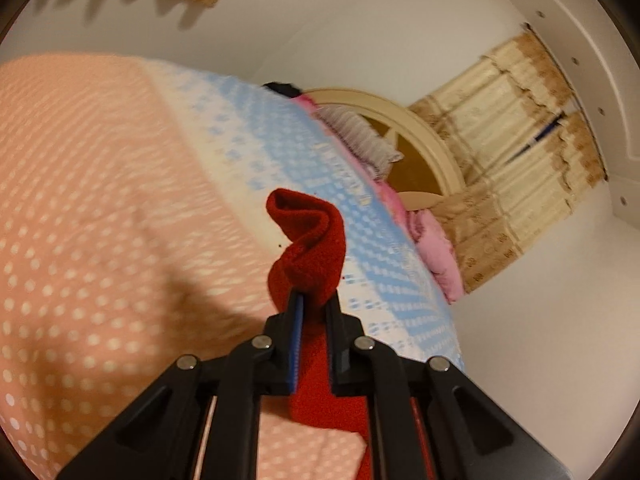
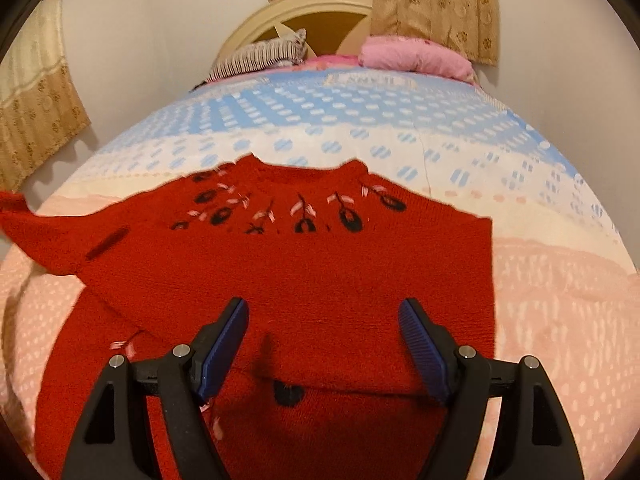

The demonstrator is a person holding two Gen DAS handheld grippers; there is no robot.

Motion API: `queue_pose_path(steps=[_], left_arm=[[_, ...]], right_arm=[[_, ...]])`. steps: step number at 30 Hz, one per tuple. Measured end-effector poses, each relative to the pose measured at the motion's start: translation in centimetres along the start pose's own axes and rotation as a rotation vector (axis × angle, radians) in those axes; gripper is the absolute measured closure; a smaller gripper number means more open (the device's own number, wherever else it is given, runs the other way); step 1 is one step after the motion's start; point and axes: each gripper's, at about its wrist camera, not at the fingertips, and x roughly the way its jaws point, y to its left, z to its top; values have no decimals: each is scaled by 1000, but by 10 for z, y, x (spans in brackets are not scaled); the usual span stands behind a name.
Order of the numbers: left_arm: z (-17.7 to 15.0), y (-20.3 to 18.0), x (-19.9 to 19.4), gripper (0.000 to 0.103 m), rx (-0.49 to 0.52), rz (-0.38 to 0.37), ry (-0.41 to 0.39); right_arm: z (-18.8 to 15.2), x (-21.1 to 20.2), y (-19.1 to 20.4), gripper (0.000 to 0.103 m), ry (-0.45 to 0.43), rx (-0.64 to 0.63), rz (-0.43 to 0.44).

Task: Fold small clothes
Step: 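Lift the sleeve with the left tool and fold it across the sweater body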

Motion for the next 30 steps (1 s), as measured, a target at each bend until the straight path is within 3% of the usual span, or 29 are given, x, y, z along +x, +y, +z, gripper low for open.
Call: queue_pose_path(steps=[15, 30], left_arm=[[-9, -140, 26, 93, 151, -192, 17], [-85, -237, 69, 93, 240, -311, 150]], right_arm=[[-14, -49, -26, 24, -65, 31, 18], [-51, -72, -56, 24, -61, 81, 9]])
